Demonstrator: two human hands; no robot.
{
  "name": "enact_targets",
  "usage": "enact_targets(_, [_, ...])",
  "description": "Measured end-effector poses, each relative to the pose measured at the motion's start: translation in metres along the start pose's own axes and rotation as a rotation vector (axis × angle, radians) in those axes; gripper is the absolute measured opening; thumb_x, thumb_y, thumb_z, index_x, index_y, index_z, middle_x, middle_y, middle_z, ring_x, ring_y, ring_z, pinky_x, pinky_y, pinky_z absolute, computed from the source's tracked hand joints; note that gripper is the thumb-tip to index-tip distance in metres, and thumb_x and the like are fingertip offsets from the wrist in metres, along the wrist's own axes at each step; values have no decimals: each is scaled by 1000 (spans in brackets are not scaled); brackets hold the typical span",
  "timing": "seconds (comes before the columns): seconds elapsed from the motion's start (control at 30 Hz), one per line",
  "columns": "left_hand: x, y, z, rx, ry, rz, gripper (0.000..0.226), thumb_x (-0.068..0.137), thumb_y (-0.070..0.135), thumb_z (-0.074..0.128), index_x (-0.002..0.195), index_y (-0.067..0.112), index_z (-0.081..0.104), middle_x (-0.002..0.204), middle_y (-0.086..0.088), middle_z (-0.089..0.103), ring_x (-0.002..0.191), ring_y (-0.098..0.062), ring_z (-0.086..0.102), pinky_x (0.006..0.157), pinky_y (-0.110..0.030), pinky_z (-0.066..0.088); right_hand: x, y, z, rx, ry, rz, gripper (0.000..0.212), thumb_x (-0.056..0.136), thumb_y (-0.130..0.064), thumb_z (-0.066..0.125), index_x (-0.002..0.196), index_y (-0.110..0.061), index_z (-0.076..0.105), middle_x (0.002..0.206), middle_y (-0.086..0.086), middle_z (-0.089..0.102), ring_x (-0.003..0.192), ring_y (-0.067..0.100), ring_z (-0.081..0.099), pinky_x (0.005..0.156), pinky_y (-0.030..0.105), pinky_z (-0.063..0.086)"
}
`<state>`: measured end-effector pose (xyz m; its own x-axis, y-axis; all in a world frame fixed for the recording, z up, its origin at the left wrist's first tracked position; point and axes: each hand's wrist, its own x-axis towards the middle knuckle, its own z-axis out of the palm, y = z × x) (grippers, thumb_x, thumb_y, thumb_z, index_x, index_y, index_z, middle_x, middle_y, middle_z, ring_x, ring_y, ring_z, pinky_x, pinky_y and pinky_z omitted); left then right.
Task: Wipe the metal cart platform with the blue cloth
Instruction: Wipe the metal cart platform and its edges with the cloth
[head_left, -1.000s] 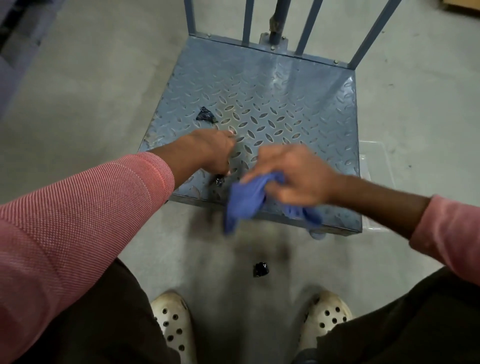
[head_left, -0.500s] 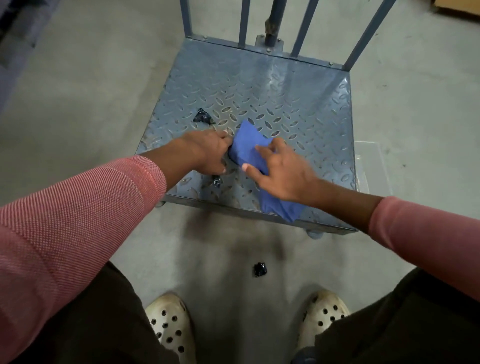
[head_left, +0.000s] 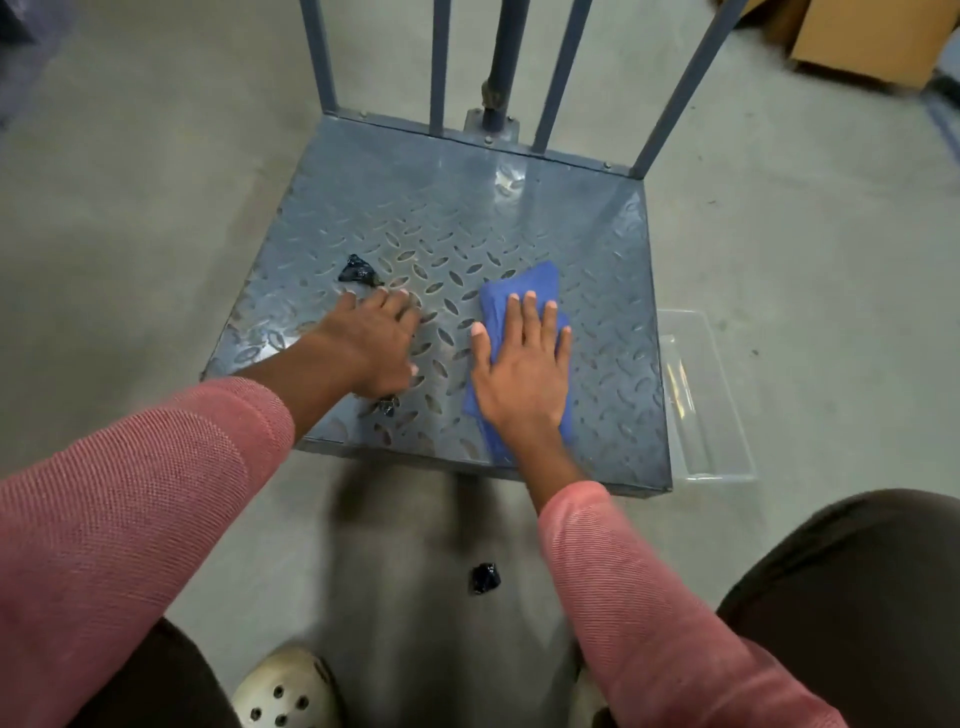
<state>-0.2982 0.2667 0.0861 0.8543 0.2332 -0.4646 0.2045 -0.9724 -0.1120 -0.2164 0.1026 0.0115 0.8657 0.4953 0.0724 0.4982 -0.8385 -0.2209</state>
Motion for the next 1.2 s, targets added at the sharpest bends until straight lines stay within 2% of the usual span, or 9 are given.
enact_targets(0.2, [10,6,9,26,91,-40,73,106,57,28,163,12,14,173,-12,6,160,-30,4,129,-55,3,54,8,7,61,-57,-194,65,104,-56,25,158,-19,28,166,-1,22,155,21,8,126,46,7])
enact_targets(0.33, [25,3,13,-1,154,-49,76,106,58,23,163,8,13,173,-14,7,160,-31,4,129,-54,0,94,32,8,102,-25,-41,66,103,-57,30,157,-17,30,165,2,25,155,25,11,125,48,9])
enact_targets(0.43, [39,7,24,11,271,-125,77,105,55,10,162,5,20,171,-17,17,160,-33,10,127,-58,-7,67,20,13,36,48,75,67,104,-54,29,157,-15,29,165,5,24,155,29,12,124,51,12])
enact_targets(0.6, [56,34,47,-182,390,-230,75,101,38,9,159,-7,24,168,-28,17,159,-39,14,129,-55,1,16,-5,15,18,24,-89,65,104,-54,28,158,-18,28,166,1,22,155,24,9,125,47,11])
enact_targets(0.73, [58,35,55,-310,448,-228,72,102,37,17,161,-5,22,171,-23,12,160,-34,7,129,-53,8,25,8,7,43,-17,-153,65,103,-54,32,157,-18,31,166,0,23,156,20,8,125,46,12])
enact_targets(0.8, [59,29,54,-393,412,-210,78,99,43,16,163,-2,15,173,-19,3,161,-30,-1,130,-50,2,32,13,4,38,-41,-187,65,103,-53,33,157,-17,30,166,-1,22,156,19,7,125,46,12])
enact_targets(0.9, [61,22,47,-479,240,-186,86,95,55,9,164,5,-6,172,-12,-18,159,-23,-20,128,-44,-14,49,17,2,15,-52,-186,64,103,-53,32,158,-19,28,167,-3,21,156,19,7,125,46,13])
enact_targets(0.97, [62,20,42,-474,163,-175,84,101,57,15,162,6,-14,170,-11,-27,156,-23,-27,127,-43,-18,65,15,1,4,-69,-145,64,103,-53,30,158,-20,25,167,-2,19,156,20,6,125,47,13])
enact_targets(1.2, [58,19,34,-542,132,-166,84,108,52,30,162,9,-17,169,-10,-28,156,-23,-28,126,-44,-19,91,10,0,25,-173,-125,68,103,-56,28,160,-19,19,168,0,13,156,26,2,125,50,7])
